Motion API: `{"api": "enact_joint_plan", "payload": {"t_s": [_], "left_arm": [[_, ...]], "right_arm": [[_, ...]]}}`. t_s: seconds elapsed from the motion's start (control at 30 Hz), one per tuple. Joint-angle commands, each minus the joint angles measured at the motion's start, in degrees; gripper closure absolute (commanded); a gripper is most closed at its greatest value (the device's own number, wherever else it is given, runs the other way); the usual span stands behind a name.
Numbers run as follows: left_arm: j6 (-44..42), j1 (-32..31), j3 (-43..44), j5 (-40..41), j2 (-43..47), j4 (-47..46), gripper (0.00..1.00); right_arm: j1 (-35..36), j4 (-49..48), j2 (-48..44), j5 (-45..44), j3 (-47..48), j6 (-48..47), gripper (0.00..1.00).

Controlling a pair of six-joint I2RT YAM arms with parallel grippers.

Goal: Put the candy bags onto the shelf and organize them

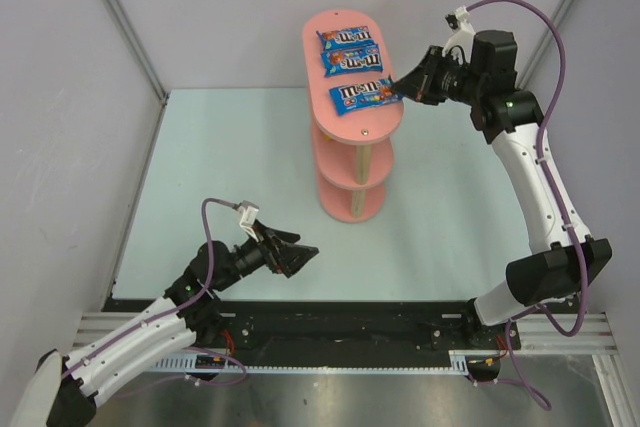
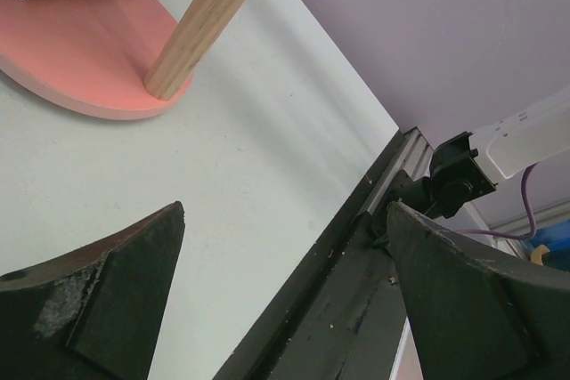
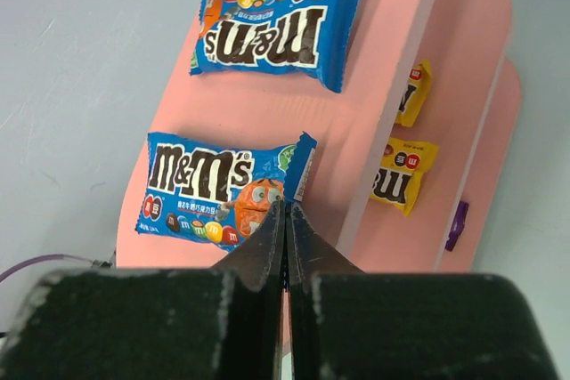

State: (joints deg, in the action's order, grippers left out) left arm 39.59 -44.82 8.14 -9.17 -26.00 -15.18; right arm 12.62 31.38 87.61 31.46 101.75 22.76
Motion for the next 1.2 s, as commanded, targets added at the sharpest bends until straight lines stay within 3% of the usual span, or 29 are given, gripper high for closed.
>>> {"api": "enact_joint_plan", "payload": {"t_s": [0.0, 1.17], "left_arm": [[0.8, 0.4, -0.7, 0.3, 0.3, -2.0, 0.00], [1.1, 0.4, -1.1, 1.1, 1.4, -1.2, 0.00]], "right_arm": [[1.1, -2.7, -1.9, -4.8, -0.2, 2.0, 1.00], [2.9, -6.8, 0.5, -10.1, 0.0, 5.4, 1.00]]}}
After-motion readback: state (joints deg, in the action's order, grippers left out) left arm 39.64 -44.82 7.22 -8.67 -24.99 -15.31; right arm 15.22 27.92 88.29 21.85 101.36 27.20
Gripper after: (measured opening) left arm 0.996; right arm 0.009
